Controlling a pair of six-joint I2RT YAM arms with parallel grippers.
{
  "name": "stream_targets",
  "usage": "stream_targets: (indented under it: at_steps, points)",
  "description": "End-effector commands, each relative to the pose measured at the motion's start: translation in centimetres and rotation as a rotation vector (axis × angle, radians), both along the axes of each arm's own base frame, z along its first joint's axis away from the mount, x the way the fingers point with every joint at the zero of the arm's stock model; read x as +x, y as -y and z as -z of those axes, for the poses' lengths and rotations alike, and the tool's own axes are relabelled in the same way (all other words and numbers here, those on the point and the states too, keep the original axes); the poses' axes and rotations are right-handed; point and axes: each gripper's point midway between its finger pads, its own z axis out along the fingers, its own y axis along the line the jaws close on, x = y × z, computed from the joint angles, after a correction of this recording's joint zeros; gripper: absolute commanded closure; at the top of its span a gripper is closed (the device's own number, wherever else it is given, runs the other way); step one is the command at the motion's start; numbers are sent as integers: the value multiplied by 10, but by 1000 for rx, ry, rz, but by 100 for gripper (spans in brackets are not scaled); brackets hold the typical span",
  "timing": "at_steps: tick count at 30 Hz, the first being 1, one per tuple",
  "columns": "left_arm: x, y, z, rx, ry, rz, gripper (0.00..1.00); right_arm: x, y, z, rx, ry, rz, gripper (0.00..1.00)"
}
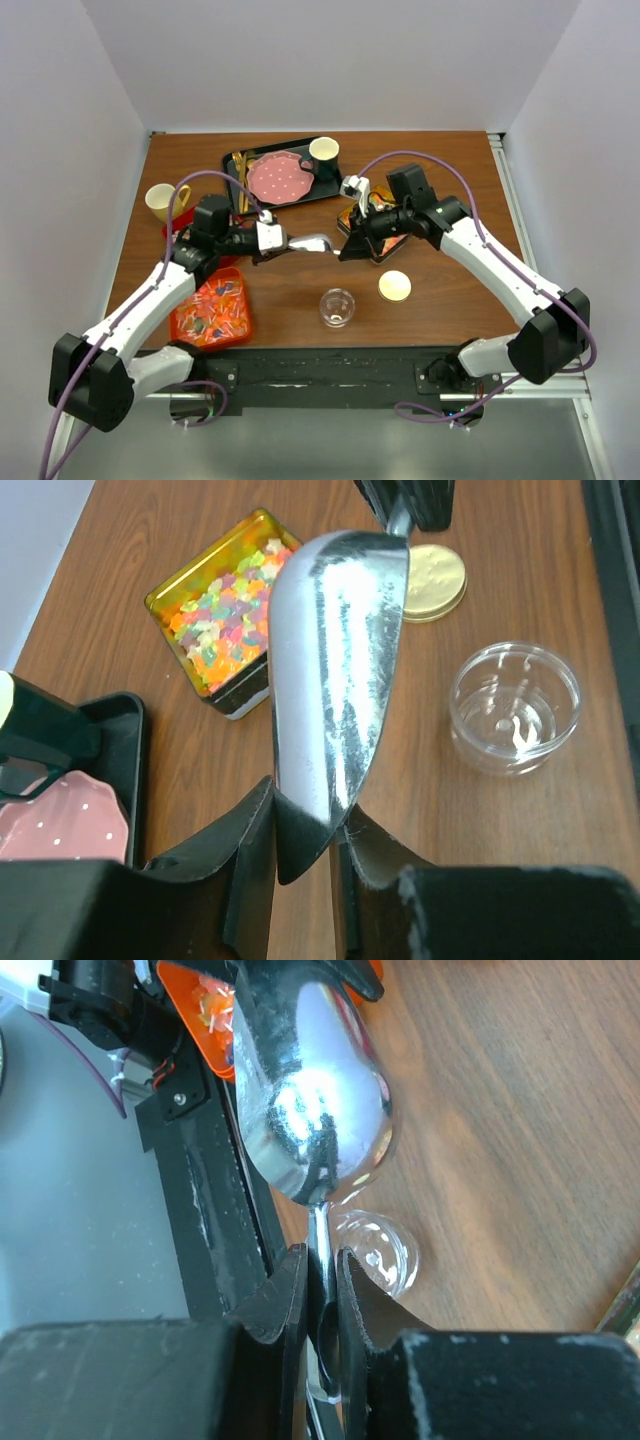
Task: Pack the candies
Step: Adjust the spatula.
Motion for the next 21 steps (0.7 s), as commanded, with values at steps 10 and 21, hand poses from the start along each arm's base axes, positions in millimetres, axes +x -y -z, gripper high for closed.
stream_targets:
  at_steps: [10,21]
  points:
    - [-17,6,-33,-169,-432,189,100,9,10,-20,-29,185,-31,46]
    - [12,-2,-5,-139,-598,17,100,16,38,-74,-93,551,-45,24]
